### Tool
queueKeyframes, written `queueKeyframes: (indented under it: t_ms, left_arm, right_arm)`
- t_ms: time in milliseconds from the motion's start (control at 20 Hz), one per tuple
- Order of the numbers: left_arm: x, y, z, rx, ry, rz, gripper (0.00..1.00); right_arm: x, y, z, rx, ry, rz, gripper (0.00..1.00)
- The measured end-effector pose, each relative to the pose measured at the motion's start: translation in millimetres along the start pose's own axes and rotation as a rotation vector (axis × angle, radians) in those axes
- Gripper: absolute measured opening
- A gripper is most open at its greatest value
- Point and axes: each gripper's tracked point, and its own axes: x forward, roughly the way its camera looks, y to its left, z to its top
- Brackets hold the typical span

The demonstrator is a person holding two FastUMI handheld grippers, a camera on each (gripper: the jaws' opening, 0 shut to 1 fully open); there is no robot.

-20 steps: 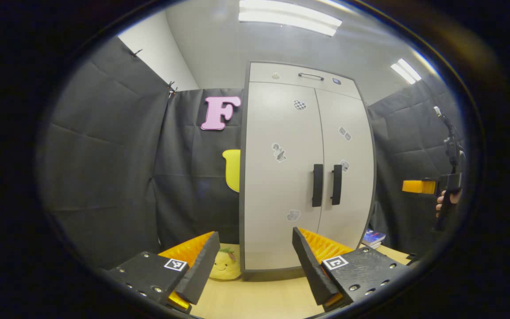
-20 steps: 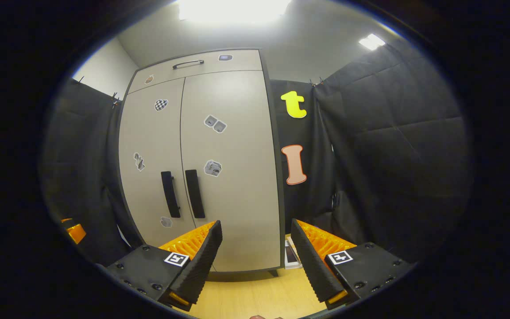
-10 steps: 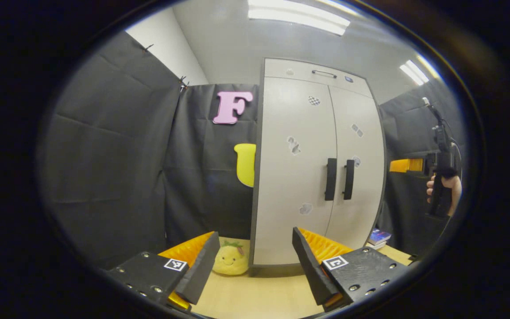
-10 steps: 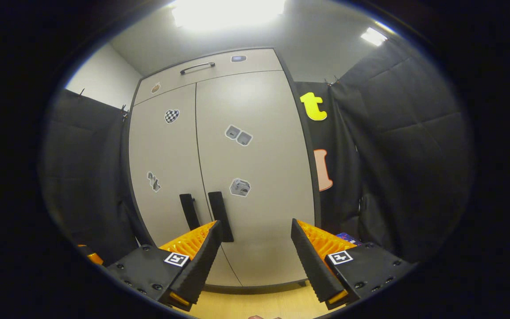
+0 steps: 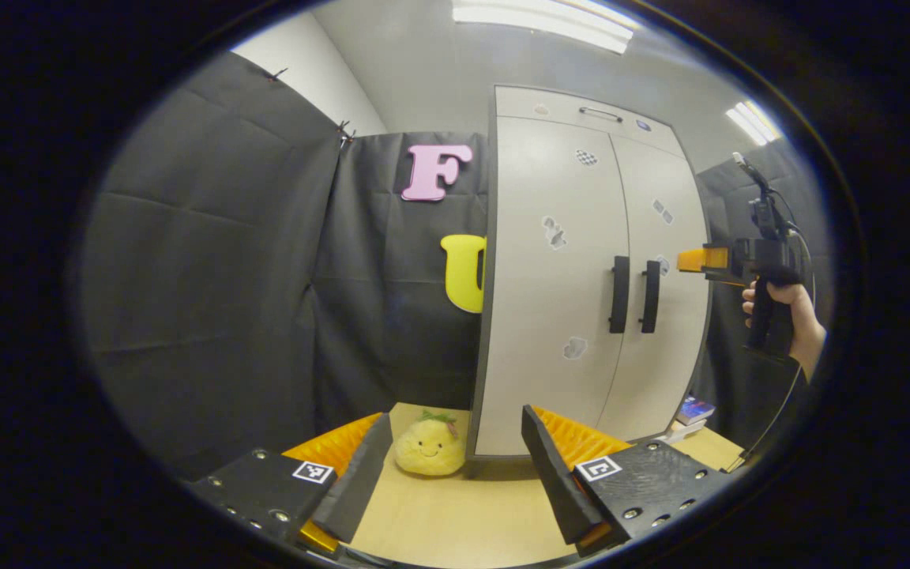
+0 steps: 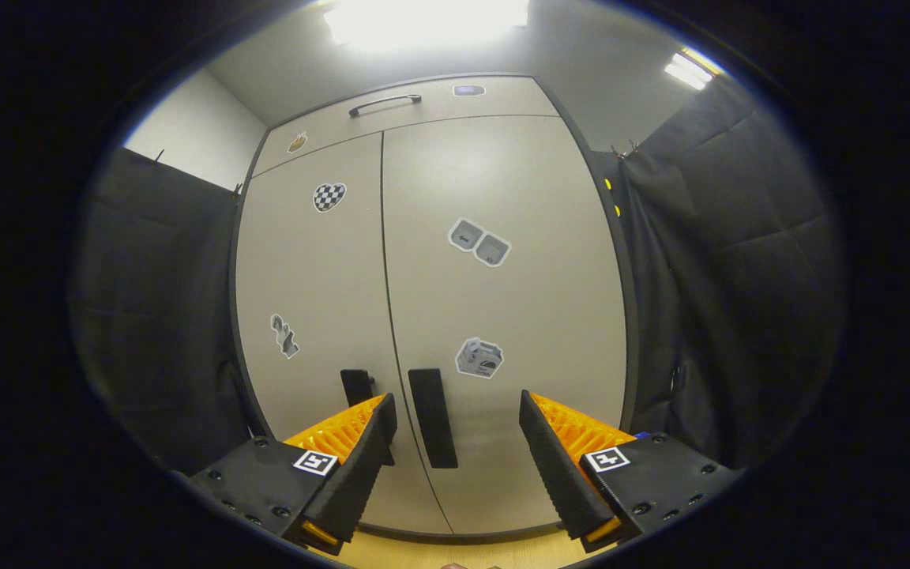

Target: Open the right door of the double-door shoe cabinet with the right hand, and open the left door with the left hand.

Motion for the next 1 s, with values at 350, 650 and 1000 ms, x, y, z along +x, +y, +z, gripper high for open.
queueKeyframes:
  t_ms: [350,650,1000]
  left_arm:
    - [13,24,4,-0.016,-0.010,0.045,0.94]
    - [19,44,-2,-0.019,0.004,0.080,0.95]
    - [20,56,0,-0.014,0.009,0.108,0.94]
  right_arm:
    - [38,12,-17,-0.036,0.026,-0.007,0.98]
    - [68,11,-39,-0.068,0.070,-0.043,0.98]
    - [89,16,-53,-0.046,0.132,-0.040,0.51]
